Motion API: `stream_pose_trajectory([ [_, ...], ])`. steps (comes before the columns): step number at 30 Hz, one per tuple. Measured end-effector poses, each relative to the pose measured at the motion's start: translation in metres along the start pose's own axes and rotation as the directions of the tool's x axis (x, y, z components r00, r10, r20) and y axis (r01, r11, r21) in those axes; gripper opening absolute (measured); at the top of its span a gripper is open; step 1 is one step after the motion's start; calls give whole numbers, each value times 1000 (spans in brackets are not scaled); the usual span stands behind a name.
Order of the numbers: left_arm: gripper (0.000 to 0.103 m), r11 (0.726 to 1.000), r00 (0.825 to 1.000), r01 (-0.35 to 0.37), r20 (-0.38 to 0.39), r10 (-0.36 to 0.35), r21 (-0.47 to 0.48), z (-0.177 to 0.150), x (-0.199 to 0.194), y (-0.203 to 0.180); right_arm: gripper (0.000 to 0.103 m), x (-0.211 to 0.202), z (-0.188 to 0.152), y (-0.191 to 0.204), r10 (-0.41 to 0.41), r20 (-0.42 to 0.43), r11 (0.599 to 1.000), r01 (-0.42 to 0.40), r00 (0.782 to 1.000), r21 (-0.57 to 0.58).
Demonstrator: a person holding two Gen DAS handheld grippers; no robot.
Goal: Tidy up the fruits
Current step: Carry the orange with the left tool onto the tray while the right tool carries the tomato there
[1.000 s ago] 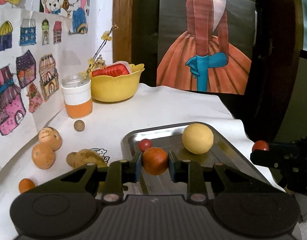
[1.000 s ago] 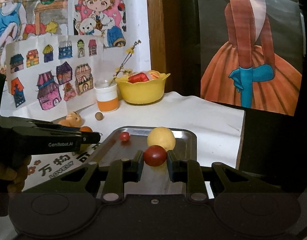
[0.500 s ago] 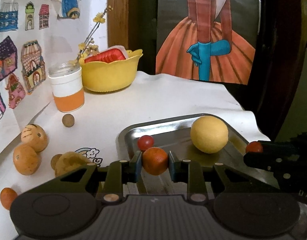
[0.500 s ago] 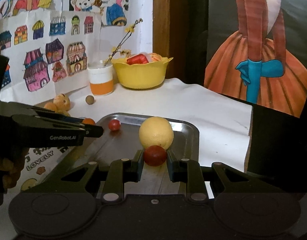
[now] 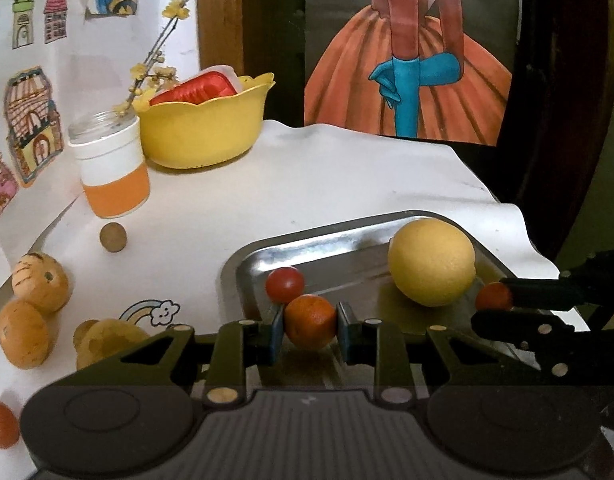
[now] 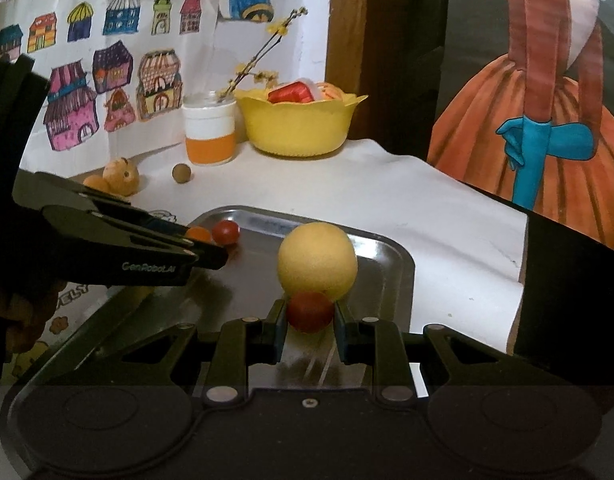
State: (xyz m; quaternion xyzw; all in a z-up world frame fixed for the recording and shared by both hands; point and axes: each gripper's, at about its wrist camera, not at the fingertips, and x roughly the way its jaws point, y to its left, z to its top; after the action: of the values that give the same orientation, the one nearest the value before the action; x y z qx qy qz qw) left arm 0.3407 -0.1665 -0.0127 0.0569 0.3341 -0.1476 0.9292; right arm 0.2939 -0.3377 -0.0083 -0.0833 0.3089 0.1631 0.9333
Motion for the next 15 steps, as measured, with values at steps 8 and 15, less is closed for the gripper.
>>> stream_pose_trajectory([
  [8,30,1000,1000,7,-21,-6,11,3,7,2,27,9,1,0,12,-21,1000,-12,1000,-5],
  [15,30,1000,1000,9,-27,-9,18,3,10,1,27,11,1,-2,17,-30,1000,-17,999,-5],
])
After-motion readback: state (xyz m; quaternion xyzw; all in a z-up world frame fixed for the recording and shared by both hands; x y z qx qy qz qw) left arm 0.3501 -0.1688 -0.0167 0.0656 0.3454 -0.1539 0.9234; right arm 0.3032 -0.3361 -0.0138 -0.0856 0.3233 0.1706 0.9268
